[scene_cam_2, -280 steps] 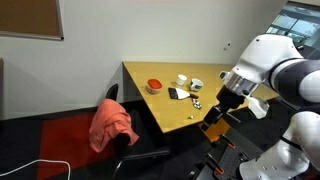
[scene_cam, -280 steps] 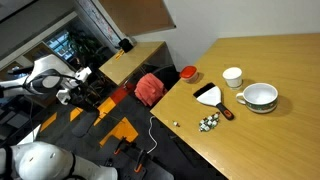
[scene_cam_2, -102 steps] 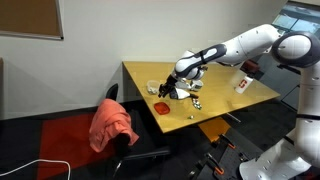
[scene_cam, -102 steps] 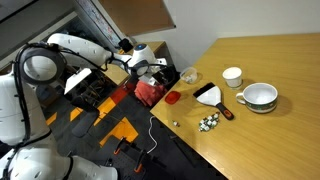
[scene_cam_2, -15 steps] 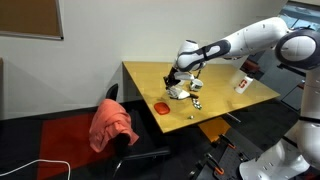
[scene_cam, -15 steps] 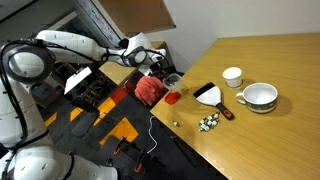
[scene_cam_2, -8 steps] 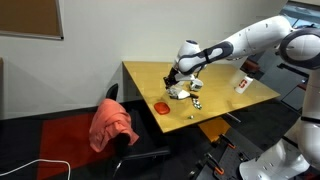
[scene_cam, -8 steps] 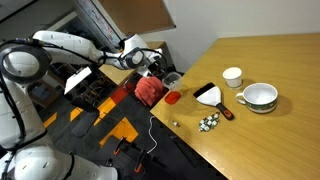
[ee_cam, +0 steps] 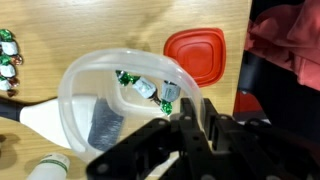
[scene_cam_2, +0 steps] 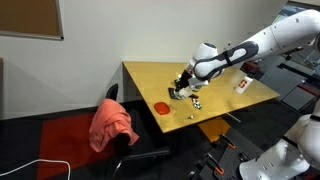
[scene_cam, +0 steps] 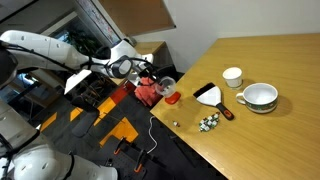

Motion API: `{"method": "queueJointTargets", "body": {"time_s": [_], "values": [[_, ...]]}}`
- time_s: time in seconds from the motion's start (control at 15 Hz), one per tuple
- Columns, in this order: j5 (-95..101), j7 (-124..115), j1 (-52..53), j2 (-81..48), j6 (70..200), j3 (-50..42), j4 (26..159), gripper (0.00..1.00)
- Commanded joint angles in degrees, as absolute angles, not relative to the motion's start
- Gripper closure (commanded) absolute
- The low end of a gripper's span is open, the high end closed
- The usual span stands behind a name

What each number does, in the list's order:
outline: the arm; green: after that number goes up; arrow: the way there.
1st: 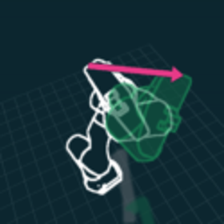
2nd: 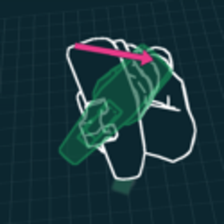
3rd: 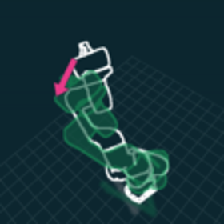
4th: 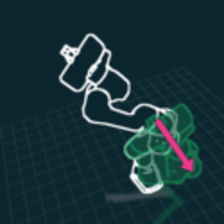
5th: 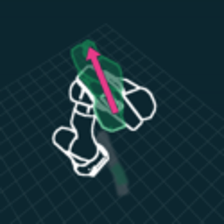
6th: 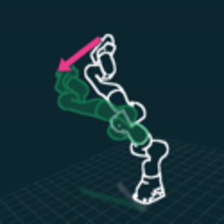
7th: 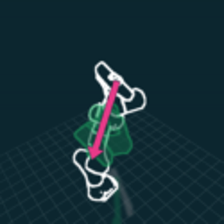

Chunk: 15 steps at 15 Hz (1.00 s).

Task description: Take the orange lid from the clear bowl and put it on the table then pour out the contents from bowl onto the table then put the bowl on the table and put the lid on the bowl

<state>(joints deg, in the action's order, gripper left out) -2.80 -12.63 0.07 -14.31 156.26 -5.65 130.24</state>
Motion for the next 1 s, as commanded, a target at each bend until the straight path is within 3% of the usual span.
{"method": "queueJointTargets", "body": {"time_s": [0.0,0.47,0.87,0.93], "values": [[-11.98,-3.7,-5.28,-9.69,162.56,-2.53,137.41,0.96],[-47.02,29.65,-18.49,-13.81,157.81,9.04,132.39,0.96],[-58.37,44.11,-24.8,-17.76,144.29,8.43,127.7,0.96],[-60.24,46.35,-22.13,-18.35,140.8,4.25,126.67,0.96]]}}
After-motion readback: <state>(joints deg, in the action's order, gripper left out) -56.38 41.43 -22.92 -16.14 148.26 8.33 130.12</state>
